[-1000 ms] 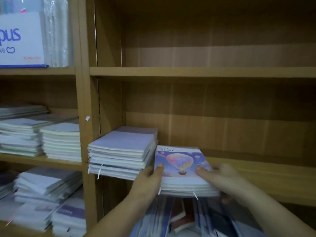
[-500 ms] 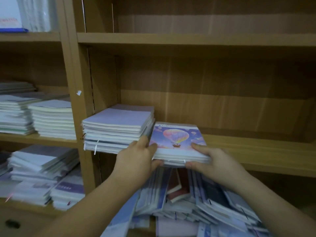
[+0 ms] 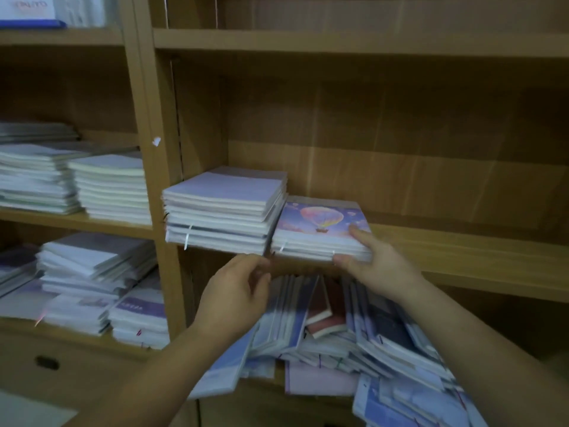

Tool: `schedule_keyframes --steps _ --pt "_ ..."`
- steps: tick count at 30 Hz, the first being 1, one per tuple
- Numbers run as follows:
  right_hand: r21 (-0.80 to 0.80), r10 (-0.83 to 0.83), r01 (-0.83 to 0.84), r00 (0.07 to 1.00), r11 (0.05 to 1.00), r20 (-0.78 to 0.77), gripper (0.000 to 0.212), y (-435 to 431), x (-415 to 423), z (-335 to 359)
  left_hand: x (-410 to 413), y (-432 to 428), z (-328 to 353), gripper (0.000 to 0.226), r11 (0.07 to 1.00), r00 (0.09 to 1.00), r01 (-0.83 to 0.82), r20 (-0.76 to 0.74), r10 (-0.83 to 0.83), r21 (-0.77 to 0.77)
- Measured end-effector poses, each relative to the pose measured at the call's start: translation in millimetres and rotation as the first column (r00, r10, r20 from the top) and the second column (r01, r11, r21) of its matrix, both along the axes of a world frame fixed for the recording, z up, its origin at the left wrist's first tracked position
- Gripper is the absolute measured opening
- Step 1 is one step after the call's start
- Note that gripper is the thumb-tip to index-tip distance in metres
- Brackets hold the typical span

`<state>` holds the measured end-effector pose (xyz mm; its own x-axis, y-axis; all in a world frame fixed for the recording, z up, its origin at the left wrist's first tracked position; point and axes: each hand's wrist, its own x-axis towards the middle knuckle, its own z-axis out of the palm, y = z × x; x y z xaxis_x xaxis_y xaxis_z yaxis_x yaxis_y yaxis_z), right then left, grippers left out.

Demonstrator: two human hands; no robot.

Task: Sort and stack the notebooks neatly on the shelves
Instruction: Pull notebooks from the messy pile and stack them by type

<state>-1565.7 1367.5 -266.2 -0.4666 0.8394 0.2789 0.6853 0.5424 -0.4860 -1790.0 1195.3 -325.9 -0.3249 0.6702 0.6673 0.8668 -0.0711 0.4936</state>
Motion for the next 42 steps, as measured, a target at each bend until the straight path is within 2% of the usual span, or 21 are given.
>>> schedule_keyframes --steps 2,4,5,6,8,10,12,15,18,21,24,25,27,28,30,32,34,36,37,39,42 --pt "0.241 -0.011 0.026 0.998 0.970 -0.066 0.084 -24 1 -11 -7 -17 -30 0.014 0.993 0.983 0.009 0.184 0.014 -0.120" --pt "0.510 0.117 0.004 0.972 0.860 -0.204 0.063 -62 -4 -31 -13 -28 -69 0.013 0.971 0.946 0.005 0.316 0.073 -0.241" --pt "0.536 0.184 -0.042 0.959 0.843 -0.214 0.052 -82 -10 -46 -15 -32 -90 0.013 0.956 0.922 -0.024 0.364 0.134 -0.293" --pt "0.472 0.245 -0.129 0.950 0.872 -0.192 0.041 -96 -19 -68 -17 -34 -111 0.013 0.942 0.888 -0.057 0.416 0.199 -0.330" --pt "0.108 0.312 -0.298 0.935 0.949 -0.165 0.023 -116 -40 -107 -24 -38 -147 0.016 0.910 0.787 -0.116 0.521 0.329 -0.399" --pt "-0.203 0.312 -0.368 0.914 0.908 -0.259 0.008 -116 -60 -140 -40 -41 -166 0.028 0.886 0.661 -0.174 0.615 0.429 -0.430" --pt "-0.350 0.254 -0.361 0.915 0.864 -0.315 0.013 -106 -76 -162 -59 -39 -179 0.044 0.871 0.584 -0.194 0.661 0.472 -0.451" --pt "-0.447 0.211 -0.348 0.921 0.824 -0.328 0.016 -95 -94 -189 -72 -34 -195 0.051 0.796 0.449 -0.132 0.680 0.580 -0.591" --pt "-0.468 0.203 -0.323 0.935 0.823 -0.290 0.016 -90 -109 -209 -80 -36 -213 0.067 0.785 0.423 -0.126 0.683 0.596 -0.607" --pt "-0.464 0.133 -0.238 0.960 0.854 -0.248 0.016 -84 -120 -216 -93 -41 -217 0.049 0.785 0.393 -0.091 0.702 0.594 -0.613" --pt "-0.461 0.084 -0.159 0.980 0.873 -0.178 0.021 -84 -130 -219 -94 -43 -212 0.041 0.862 0.132 0.084 0.863 0.487 -0.499" --pt "-0.501 0.053 -0.145 0.980 0.853 -0.193 0.022 -84 -134 -220 -91 -43 -206 0.041 0.887 0.043 0.138 0.897 0.439 -0.441" --pt "-0.654 -0.066 -0.152 0.953 0.741 -0.297 0.019 -88 -140 -215 -87 -44 -199 0.033 0.917 -0.031 0.183 0.930 0.367 -0.356" --pt "-0.719 -0.129 -0.168 0.932 0.674 -0.339 0.016 -89 -141 -210 -86 -44 -199 0.028 0.931 -0.030 0.180 0.944 0.328 -0.318" --pt "-0.741 -0.175 -0.170 0.915 0.649 -0.363 0.008 -90 -138 -198 -82 -45 -198 0.029 0.950 0.078 0.166 0.964 0.255 -0.265" --pt "-0.697 -0.191 -0.150 0.902 0.701 -0.387 0.003 -86 -129 -187 -77 -40 -196 0.033 0.953 0.280 0.182 0.942 0.186 -0.242" --pt "-0.634 -0.211 -0.104 0.891 0.767 -0.402 0.002 -77 -116 -176 -72 -28 -197 0.032 0.955 0.508 0.151 0.849 0.146 -0.254" --pt "-0.580 -0.220 -0.044 0.899 0.813 -0.378 0.008 -67 -103 -169 -73 -11 -209 0.044 0.947 0.701 0.023 0.680 0.213 -0.321" --pt "-0.565 -0.227 -0.016 0.906 0.825 -0.357 0.010 -64 -99 -169 -76 -1 -219 0.060 0.918 0.767 -0.040 0.576 0.282 -0.395" --pt "-0.568 -0.251 0.021 0.910 0.823 -0.329 0.012 -63 -96 -174 -82 12 -237 0.085 0.827 0.830 -0.077 0.424 0.363 -0.556" --pt "-0.554 -0.200 -0.011 0.927 0.832 -0.318 0.020 -62 -100 -191 -83 16 -237 0.100 0.735 0.843 -0.064 0.357 0.401 -0.675"
